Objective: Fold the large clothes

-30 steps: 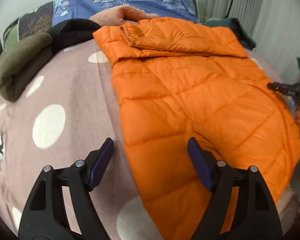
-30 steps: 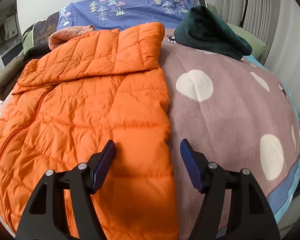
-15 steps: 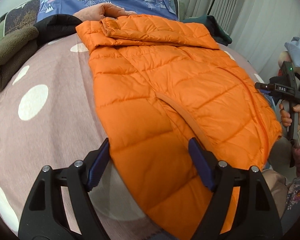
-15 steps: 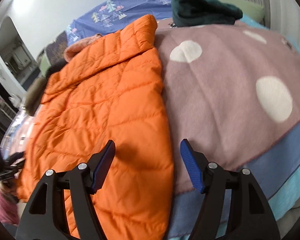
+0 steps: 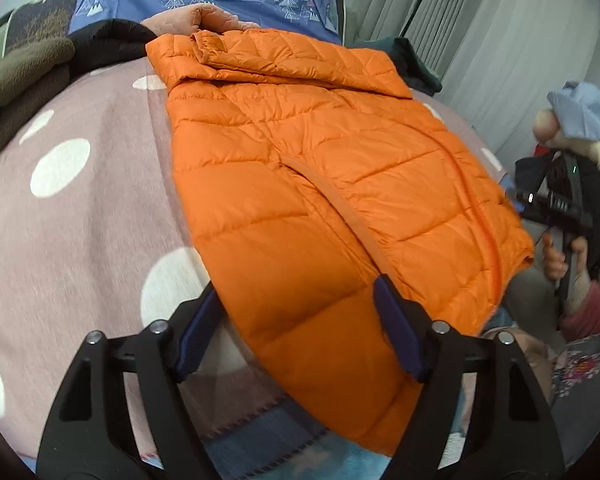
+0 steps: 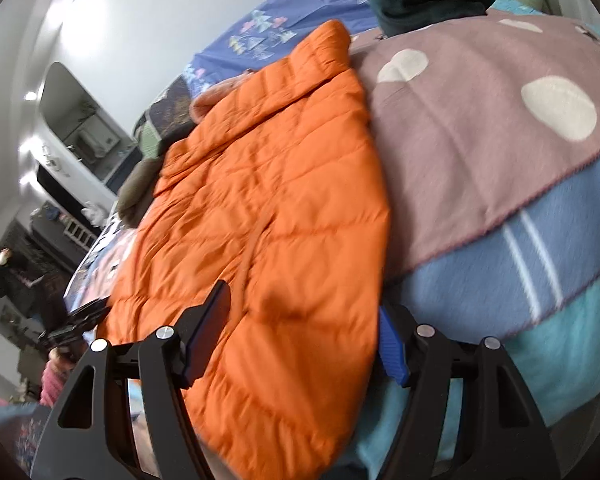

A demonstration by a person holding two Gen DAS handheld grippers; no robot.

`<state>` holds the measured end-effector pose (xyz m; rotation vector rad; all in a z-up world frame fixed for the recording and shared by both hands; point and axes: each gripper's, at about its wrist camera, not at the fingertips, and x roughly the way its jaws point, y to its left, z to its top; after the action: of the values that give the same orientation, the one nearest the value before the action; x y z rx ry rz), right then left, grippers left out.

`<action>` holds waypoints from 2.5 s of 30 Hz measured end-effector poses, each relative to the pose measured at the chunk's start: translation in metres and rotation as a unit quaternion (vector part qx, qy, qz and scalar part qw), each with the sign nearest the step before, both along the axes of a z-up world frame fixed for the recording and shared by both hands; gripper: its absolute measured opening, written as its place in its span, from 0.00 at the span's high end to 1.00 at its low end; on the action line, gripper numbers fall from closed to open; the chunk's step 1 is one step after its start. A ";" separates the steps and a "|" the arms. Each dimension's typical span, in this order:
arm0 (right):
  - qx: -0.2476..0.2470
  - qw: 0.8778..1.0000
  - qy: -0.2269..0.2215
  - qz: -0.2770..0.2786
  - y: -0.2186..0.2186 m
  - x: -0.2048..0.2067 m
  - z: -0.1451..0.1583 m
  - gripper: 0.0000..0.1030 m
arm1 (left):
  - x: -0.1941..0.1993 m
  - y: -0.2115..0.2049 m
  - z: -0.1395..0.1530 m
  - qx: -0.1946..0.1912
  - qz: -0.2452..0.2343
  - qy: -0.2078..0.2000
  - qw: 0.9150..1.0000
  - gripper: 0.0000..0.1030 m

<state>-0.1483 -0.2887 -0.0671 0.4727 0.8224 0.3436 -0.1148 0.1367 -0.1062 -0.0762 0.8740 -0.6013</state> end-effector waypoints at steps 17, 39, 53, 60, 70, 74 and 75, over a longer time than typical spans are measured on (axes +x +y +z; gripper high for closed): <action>0.021 0.988 -0.154 -0.008 0.006 -0.011 0.110 0.96 | -0.027 -0.010 0.113 -0.013 0.016 -0.183 0.983 0.94; -0.057 0.969 -0.233 -0.061 0.018 0.044 0.147 0.95 | 0.027 -0.005 0.154 0.025 0.086 -0.213 0.973 0.93; -0.084 0.976 -0.180 -0.088 0.018 0.142 0.105 0.95 | 0.125 -0.015 0.111 0.069 0.092 -0.161 0.980 0.87; -0.124 0.977 -0.135 -0.110 0.021 0.185 0.071 0.94 | 0.173 -0.012 0.069 0.078 0.097 -0.115 0.986 0.82; -0.150 0.975 -0.116 -0.113 0.030 0.196 0.058 0.90 | 0.194 -0.011 0.048 0.061 0.101 -0.090 0.989 0.80; -0.129 0.975 -0.127 -0.126 0.026 0.181 0.073 0.69 | 0.177 -0.003 0.064 0.053 0.114 -0.105 0.986 0.62; -0.122 0.976 -0.130 -0.127 0.025 0.177 0.077 0.66 | 0.171 -0.001 0.068 0.051 0.119 -0.111 0.985 0.52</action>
<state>0.0286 -0.2632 0.0099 0.2904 0.5319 0.0636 0.0563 0.1354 -0.0385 -0.0209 0.6661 -0.3331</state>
